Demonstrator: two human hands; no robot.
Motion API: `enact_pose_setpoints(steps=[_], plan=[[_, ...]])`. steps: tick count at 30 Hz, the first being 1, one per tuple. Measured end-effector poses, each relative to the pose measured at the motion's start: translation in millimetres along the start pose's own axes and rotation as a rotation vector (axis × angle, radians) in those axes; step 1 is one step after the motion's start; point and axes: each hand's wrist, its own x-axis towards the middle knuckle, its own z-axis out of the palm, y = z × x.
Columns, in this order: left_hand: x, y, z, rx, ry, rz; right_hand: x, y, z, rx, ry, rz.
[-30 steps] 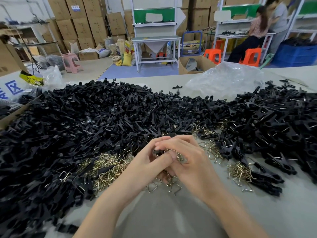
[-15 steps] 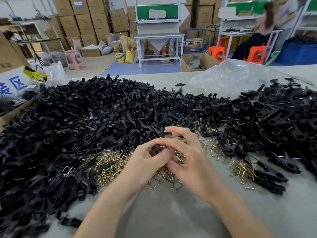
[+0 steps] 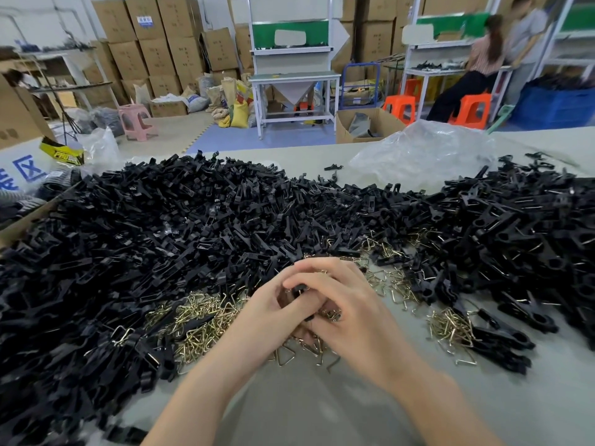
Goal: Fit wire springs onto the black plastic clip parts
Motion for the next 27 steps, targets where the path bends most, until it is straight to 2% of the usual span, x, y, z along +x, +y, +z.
enact_pose_setpoints(steps=[2,3,7,9,12,14,17,20,23,25,27], plan=[[1,-4,0,-0.095,-0.016,-0.013,5,2,-9,0.043,0.083,0.024],[2,-5,0,-0.139,0.003,-0.015,10,6,-20,0.119,0.181,0.070],[2,-2,-1,-0.194,0.122,0.040,22,41,-85,0.715,0.852,0.456],[3,-1,-2,-0.195,0.195,0.068,14,58,-99,0.979,0.943,0.601],[3,-1,-3,-0.119,0.365,0.107,10,57,-75,1.003,0.787,0.672],[4,-5,-5,-0.048,0.475,0.129,14,47,-51,0.853,0.610,0.635],[5,-10,-11,0.206,0.616,0.181,19,37,-21,0.575,0.308,0.535],[11,-13,-22,0.423,0.710,0.212,13,40,-5,0.468,0.193,0.580],[36,-7,-39,0.755,0.665,0.119,10,50,-2,0.421,0.167,0.667],[64,-2,-50,0.990,0.538,-0.010,12,55,-1,0.434,0.176,0.674],[93,5,-55,1.129,0.402,-0.114,12,58,-1,0.463,0.191,0.682]])
